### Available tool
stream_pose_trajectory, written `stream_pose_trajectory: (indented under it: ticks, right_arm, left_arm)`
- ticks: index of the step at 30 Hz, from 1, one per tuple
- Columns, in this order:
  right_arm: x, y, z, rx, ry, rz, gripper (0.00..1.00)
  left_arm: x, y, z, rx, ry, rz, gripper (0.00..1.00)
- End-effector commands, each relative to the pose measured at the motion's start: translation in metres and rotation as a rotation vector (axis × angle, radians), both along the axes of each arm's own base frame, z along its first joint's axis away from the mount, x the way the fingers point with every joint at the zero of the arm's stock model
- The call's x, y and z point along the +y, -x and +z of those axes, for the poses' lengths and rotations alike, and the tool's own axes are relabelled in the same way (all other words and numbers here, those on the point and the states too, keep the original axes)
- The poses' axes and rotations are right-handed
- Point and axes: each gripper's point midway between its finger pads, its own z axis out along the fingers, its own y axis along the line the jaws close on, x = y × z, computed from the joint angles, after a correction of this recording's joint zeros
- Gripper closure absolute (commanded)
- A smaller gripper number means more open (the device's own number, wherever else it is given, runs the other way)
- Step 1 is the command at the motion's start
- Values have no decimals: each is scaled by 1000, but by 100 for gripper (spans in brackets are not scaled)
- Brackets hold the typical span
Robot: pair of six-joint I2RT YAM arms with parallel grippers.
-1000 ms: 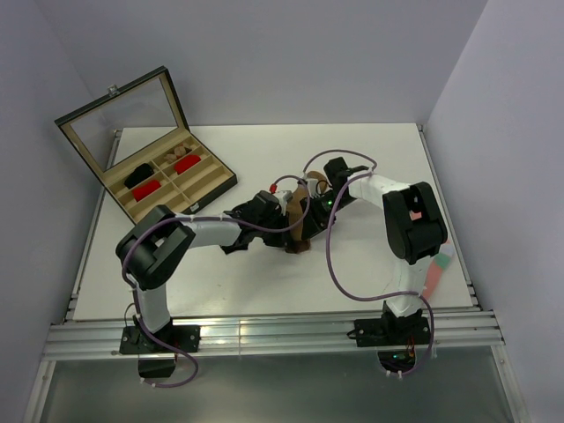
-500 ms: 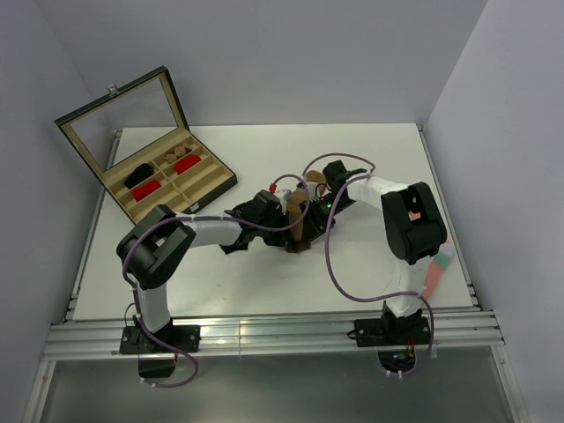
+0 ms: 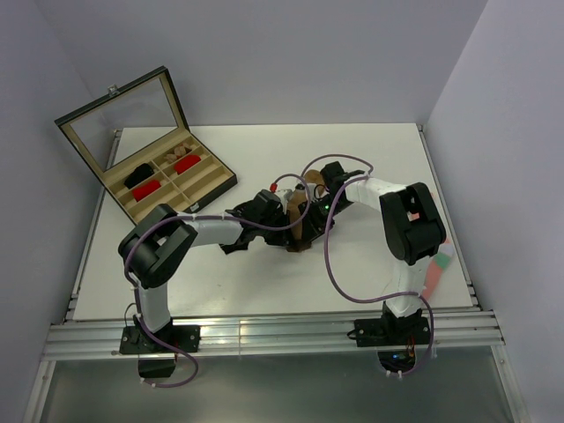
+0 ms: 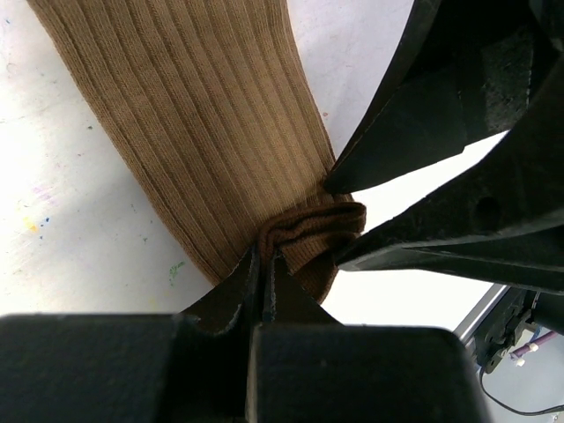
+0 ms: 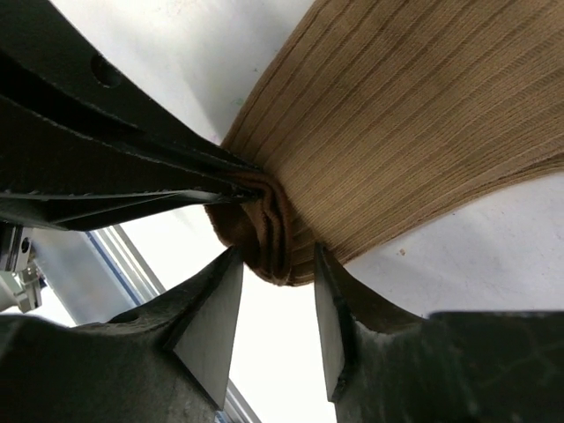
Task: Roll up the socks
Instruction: Roll the sock at the center of the board.
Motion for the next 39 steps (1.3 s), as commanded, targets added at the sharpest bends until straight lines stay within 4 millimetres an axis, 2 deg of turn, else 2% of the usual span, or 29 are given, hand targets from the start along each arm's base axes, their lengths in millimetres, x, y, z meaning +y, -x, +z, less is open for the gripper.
stream_pose_trajectory:
  ticks: [1, 3, 9, 10, 12, 16, 17, 23, 28, 34, 39]
  right_arm:
    - [2, -4, 6, -49, 9, -2, 56]
    - [1, -5, 5, -48, 15, -3, 57]
    - [-3, -5, -2, -36, 42, -13, 73]
    - [-3, -5, -4, -29, 47, -16, 79]
    - [-3, -5, -6, -21, 51, -21, 84]
    - [-6, -7, -14, 2, 65, -37, 92]
    - [-7, -7, -15, 7, 70, -45, 92]
    - [-14, -10, -25, 35, 97, -76, 95]
    - [-17, -12, -27, 39, 111, -83, 95]
    - [-17, -14, -29, 44, 117, -86, 96]
    - [-19, -14, -32, 53, 122, -91, 96]
  left_arm:
    - [2, -2, -11, 9, -36, 19, 100]
    - [1, -1, -11, 10, -36, 19, 100]
    - [1, -2, -13, 13, -32, 22, 100]
    - [1, -2, -12, 11, -29, 21, 100]
    - [0, -2, -11, 8, -20, 19, 99]
    - [0, 0, -9, -6, 5, 18, 88]
    - [2, 3, -11, -6, 6, 14, 81]
    - [0, 2, 0, -64, 80, 18, 64]
    - [-3, 1, 12, -120, 138, 6, 59]
    - [1, 5, 4, -140, 143, -12, 57]
    - [2, 9, 7, -176, 179, -29, 55]
